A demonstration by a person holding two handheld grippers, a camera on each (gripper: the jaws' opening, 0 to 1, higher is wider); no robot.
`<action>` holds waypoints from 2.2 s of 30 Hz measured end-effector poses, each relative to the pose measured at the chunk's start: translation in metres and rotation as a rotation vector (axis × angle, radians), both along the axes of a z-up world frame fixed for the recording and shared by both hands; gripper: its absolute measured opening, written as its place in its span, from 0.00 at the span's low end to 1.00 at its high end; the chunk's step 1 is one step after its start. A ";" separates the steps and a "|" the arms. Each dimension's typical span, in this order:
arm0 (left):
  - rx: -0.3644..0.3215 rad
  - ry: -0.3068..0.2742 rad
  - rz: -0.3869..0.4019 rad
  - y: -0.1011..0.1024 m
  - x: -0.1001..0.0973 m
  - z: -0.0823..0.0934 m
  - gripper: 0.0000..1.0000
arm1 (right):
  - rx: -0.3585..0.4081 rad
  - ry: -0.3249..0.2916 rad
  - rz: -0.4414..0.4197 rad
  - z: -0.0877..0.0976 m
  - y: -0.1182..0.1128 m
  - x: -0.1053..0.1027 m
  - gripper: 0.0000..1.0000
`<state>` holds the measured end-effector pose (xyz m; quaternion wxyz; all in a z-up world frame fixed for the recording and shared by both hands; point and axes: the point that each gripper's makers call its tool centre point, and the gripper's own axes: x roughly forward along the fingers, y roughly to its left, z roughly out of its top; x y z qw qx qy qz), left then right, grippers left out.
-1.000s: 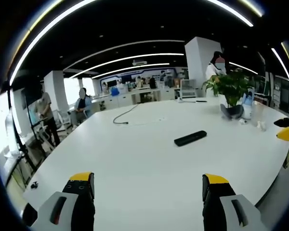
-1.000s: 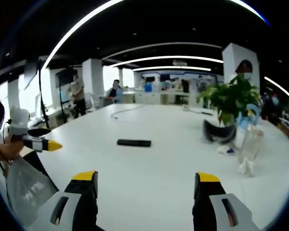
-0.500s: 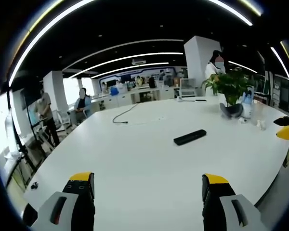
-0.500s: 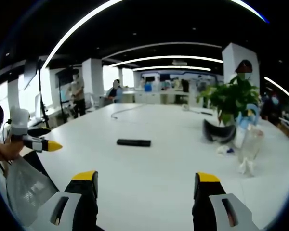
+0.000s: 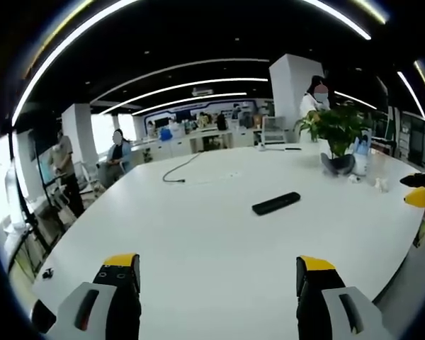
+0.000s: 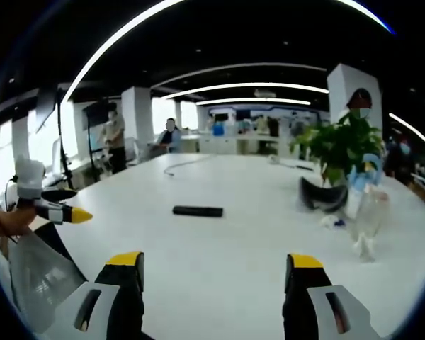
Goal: Press the specified remote control buttons in sequence, fully releasing each button before pressing the next.
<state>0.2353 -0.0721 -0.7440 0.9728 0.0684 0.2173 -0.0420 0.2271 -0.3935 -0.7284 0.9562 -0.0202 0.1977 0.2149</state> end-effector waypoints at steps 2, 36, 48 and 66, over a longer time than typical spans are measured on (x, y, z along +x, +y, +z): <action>0.011 0.002 -0.011 -0.003 0.000 0.000 0.93 | 0.004 0.001 0.007 0.000 0.001 -0.001 0.80; 0.159 0.079 -0.456 -0.094 0.124 0.034 0.75 | 0.033 0.020 -0.012 -0.002 -0.002 0.002 0.75; 0.237 0.200 -0.599 -0.111 0.161 0.003 0.68 | 0.039 0.027 -0.016 -0.002 -0.003 0.003 0.75; 0.383 0.439 -0.773 -0.125 0.194 -0.060 0.56 | 0.024 0.044 -0.013 -0.005 -0.003 0.002 0.74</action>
